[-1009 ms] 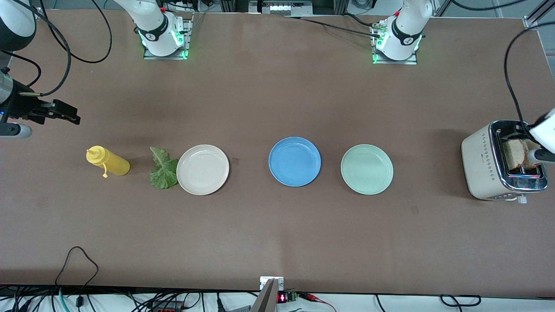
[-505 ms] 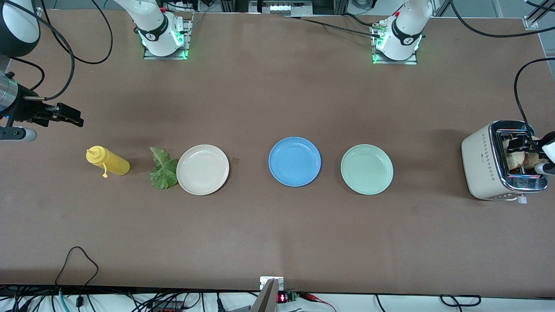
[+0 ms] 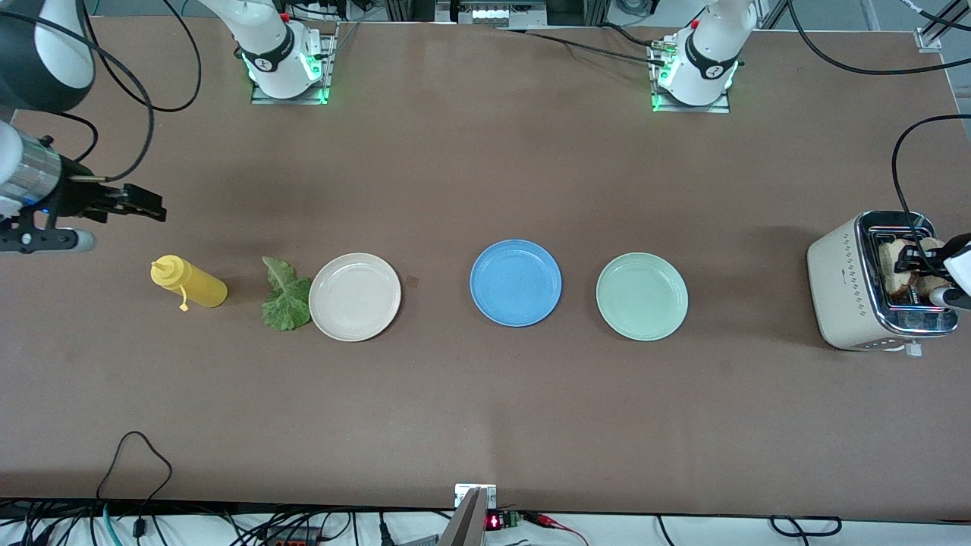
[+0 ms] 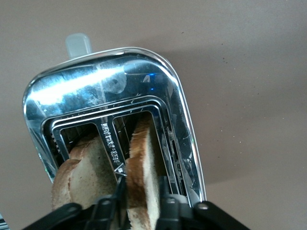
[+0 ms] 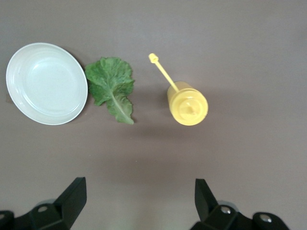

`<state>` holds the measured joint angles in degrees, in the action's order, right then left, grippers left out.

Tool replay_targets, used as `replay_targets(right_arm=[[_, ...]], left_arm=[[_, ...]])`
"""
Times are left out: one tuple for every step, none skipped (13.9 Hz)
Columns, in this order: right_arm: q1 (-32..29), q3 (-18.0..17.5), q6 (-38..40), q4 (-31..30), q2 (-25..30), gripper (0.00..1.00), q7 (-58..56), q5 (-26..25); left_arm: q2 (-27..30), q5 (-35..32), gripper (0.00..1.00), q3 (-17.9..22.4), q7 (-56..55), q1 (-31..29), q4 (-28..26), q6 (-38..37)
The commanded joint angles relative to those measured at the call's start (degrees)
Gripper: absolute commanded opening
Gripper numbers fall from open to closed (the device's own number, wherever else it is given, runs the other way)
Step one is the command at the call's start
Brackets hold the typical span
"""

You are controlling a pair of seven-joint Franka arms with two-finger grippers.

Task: Make sandwich in blue plate with both arms
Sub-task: 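Lift bread with the left gripper while the right gripper grasps the lettuce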

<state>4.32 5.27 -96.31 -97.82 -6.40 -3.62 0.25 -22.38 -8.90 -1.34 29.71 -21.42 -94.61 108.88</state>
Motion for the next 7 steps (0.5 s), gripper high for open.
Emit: replay_targets(right_arm=[[1.8,-0.1,-2.0,0.3,-2.6,1.0,0.2,1.4],[2.2,-0.1,-3.1,0.3,-3.5,1.0,0.1,1.9],[2.6,-0.1,-3.9,0.3,-4.4,1.0,-0.2,1.9],[3.8,-0.1,-5.0,0.3,-5.5,1.0,-0.2,2.0],[5.0,-0.1,-5.9,0.3,-6.9,1.0,-0.2,2.0],[5.8,-0.1,-7.1,0.2,-8.4,1.0,-0.2,2.0],[6.4,-0.1,-8.6,0.0,-10.0,1.0,-0.2,2.0]], left_arm=[[0.9,0.7,0.01,-0.8,1.8,-0.7,0.8,-1.6],[2.0,0.6,0.01,-1.0,1.7,-0.6,1.3,-2.5],[3.6,0.6,0.01,-1.2,1.1,0.0,2.0,-3.0],[5.0,0.6,0.01,-2.4,0.8,0.4,2.4,-3.9],[6.5,0.7,0.01,-4.0,0.6,0.4,3.1,-5.8],[7.6,0.7,0.01,-6.4,0.2,0.4,4.5,-8.6],[7.7,0.7,0.01,-9.1,-0.6,0.4,6.8,-12.7]])
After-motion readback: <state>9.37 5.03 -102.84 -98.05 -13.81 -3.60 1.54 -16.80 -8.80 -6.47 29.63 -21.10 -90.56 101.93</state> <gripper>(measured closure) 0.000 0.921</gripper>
